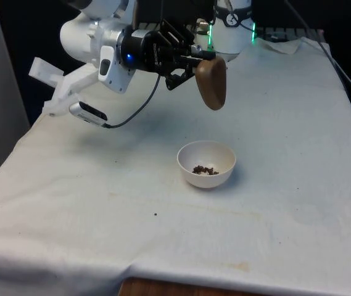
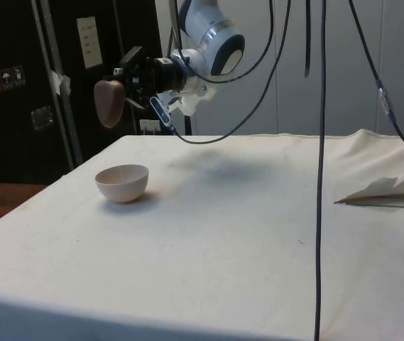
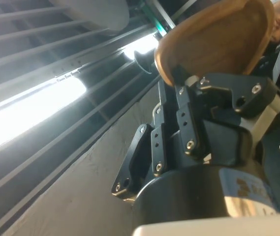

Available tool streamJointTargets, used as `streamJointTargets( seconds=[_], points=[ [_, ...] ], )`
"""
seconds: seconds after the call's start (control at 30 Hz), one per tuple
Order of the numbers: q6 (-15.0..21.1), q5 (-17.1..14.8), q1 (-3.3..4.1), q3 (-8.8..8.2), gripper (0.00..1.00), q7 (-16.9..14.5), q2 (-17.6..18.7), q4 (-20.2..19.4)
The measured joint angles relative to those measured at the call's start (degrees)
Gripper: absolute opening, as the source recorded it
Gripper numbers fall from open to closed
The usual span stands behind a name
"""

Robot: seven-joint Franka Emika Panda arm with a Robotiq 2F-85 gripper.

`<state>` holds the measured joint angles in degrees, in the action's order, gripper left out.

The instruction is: Pour the coffee beans from the cup into the bowl.

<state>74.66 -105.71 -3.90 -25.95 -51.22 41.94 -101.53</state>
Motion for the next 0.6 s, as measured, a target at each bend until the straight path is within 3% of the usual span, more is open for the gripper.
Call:
streamJointTargets(
  seconds=[0.27, 0.6],
  points=[
    [0.0, 0.1, 0.23, 0.0, 0.01, -0.6, 0.0, 0.0],
    [0.9, 1.2, 1.26, -0.06, 0.01, -2.1, -1.0, -0.3]
  ],
)
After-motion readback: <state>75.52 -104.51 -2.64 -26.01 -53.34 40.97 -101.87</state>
